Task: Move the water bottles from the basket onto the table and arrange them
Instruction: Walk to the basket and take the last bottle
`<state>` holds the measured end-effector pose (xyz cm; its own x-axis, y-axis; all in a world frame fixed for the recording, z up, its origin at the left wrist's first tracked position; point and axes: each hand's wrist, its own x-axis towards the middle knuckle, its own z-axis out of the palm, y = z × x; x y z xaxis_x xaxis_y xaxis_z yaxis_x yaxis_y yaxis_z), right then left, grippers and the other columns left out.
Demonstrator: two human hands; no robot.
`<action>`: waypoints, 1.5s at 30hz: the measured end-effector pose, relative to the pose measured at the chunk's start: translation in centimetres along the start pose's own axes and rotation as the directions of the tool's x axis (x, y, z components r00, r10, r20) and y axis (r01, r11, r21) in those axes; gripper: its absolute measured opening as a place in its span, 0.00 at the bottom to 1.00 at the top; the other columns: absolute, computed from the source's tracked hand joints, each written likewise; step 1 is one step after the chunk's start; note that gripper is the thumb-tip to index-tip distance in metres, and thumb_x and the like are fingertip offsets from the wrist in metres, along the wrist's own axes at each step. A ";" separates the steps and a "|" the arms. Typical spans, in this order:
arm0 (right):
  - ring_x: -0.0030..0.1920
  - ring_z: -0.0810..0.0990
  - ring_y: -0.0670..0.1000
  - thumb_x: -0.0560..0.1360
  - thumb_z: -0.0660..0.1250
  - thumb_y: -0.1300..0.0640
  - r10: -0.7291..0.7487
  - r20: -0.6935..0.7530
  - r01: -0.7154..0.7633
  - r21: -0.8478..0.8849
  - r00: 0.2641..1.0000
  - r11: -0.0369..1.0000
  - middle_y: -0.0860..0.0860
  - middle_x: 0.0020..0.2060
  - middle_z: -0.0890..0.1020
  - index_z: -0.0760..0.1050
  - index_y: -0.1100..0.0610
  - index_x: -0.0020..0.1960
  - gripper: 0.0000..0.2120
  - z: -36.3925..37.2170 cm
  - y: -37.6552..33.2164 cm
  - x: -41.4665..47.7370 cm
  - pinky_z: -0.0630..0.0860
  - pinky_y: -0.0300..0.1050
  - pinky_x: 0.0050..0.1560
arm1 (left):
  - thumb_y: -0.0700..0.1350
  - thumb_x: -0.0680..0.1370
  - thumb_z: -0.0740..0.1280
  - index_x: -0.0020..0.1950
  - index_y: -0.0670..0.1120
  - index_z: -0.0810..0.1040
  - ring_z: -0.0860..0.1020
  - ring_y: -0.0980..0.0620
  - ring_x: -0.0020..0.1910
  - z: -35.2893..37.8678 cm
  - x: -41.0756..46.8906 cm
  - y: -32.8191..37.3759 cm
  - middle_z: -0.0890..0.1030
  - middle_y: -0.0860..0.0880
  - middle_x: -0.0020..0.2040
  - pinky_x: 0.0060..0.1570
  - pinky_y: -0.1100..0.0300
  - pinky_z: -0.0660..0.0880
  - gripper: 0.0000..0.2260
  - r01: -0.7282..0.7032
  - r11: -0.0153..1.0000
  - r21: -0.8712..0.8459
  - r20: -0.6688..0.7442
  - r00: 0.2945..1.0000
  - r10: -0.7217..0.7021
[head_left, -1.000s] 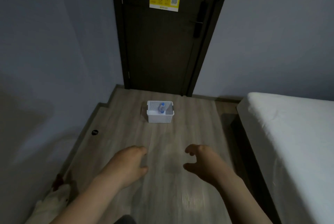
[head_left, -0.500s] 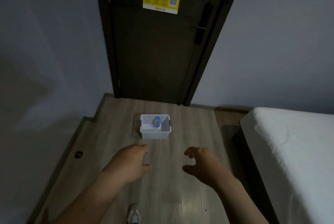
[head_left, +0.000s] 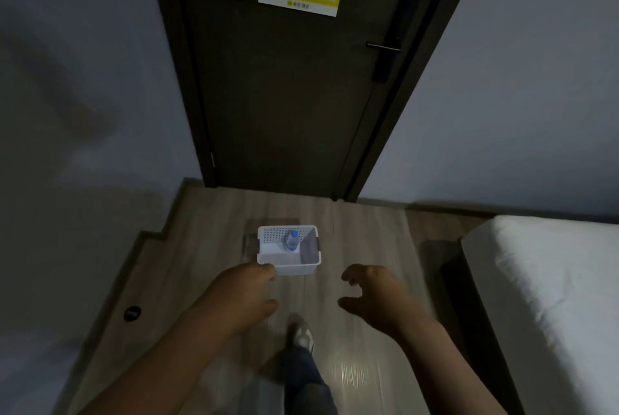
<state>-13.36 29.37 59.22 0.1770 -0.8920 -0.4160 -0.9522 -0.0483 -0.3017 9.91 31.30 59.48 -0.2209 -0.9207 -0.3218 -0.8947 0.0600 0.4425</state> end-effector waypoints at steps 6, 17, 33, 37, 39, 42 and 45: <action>0.53 0.76 0.41 0.73 0.70 0.48 -0.064 -0.002 0.064 0.000 0.998 0.998 0.45 0.58 0.79 0.72 0.46 0.63 0.20 -3.5 1.8 9.7 0.65 0.28 0.40 | 0.50 0.75 0.68 0.59 0.51 0.74 0.76 0.54 0.55 -2.0 8.8 -0.5 0.77 0.51 0.59 0.50 0.67 0.71 0.14 0.086 0.995 -0.052 -0.012 0.996 -0.086; 0.55 0.78 0.44 0.74 0.68 0.49 -0.169 0.082 0.171 -0.024 0.982 0.985 0.47 0.59 0.79 0.72 0.50 0.65 0.21 -9.5 6.6 24.7 0.69 0.32 0.50 | 0.50 0.77 0.66 0.57 0.49 0.74 0.76 0.53 0.57 -4.0 22.6 0.5 0.78 0.50 0.60 0.52 0.66 0.72 0.11 0.198 0.973 -0.122 -0.004 0.980 -0.200; 0.56 0.77 0.46 0.75 0.67 0.50 -0.143 0.225 0.144 0.014 0.964 0.989 0.49 0.58 0.79 0.71 0.50 0.64 0.18 -5.0 7.6 39.0 0.69 0.32 0.50 | 0.51 0.78 0.64 0.57 0.47 0.74 0.77 0.52 0.55 -0.7 35.5 -6.7 0.78 0.49 0.58 0.54 0.63 0.73 0.11 0.241 0.964 -0.115 0.070 0.970 -0.234; 0.58 0.76 0.47 0.75 0.66 0.49 -0.113 0.231 0.117 -0.003 0.966 0.993 0.50 0.60 0.78 0.68 0.51 0.67 0.22 -1.9 7.7 43.5 0.70 0.34 0.54 | 0.45 0.73 0.72 0.53 0.44 0.78 0.81 0.49 0.47 1.2 38.5 -9.8 0.81 0.46 0.49 0.47 0.59 0.77 0.12 0.152 0.986 -0.067 0.018 0.988 -0.152; 0.59 0.76 0.48 0.75 0.66 0.49 -0.098 0.237 0.104 -0.012 0.966 0.995 0.50 0.61 0.77 0.67 0.52 0.69 0.24 0.1 7.9 46.1 0.71 0.37 0.56 | 0.41 0.65 0.79 0.49 0.39 0.82 0.83 0.46 0.40 3.5 40.2 -12.2 0.83 0.43 0.42 0.40 0.56 0.81 0.15 0.088 0.996 -0.021 -0.066 0.994 -0.089; 0.58 0.76 0.49 0.75 0.67 0.50 -0.053 0.248 0.060 -0.022 0.967 0.998 0.51 0.61 0.76 0.67 0.53 0.69 0.25 3.7 8.5 49.7 0.72 0.38 0.54 | 0.50 0.75 0.69 0.62 0.46 0.76 0.79 0.51 0.55 6.8 43.0 -15.3 0.80 0.48 0.57 0.54 0.59 0.77 0.17 0.213 0.976 -0.039 0.045 0.976 -0.211; 0.59 0.76 0.49 0.75 0.67 0.50 -0.026 0.260 0.034 -0.026 0.965 0.999 0.51 0.61 0.77 0.68 0.53 0.67 0.23 8.1 9.3 53.1 0.70 0.35 0.52 | 0.54 0.77 0.65 0.66 0.49 0.70 0.77 0.53 0.59 10.9 45.5 -18.7 0.77 0.50 0.62 0.57 0.62 0.74 0.20 0.284 0.956 -0.075 0.079 0.957 -0.278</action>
<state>-10.82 -14.82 27.39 0.2607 -0.7426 -0.6170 -0.9517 -0.0901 -0.2936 12.39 -7.50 27.48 0.0068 -0.8676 -0.4972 -0.8889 -0.2329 0.3944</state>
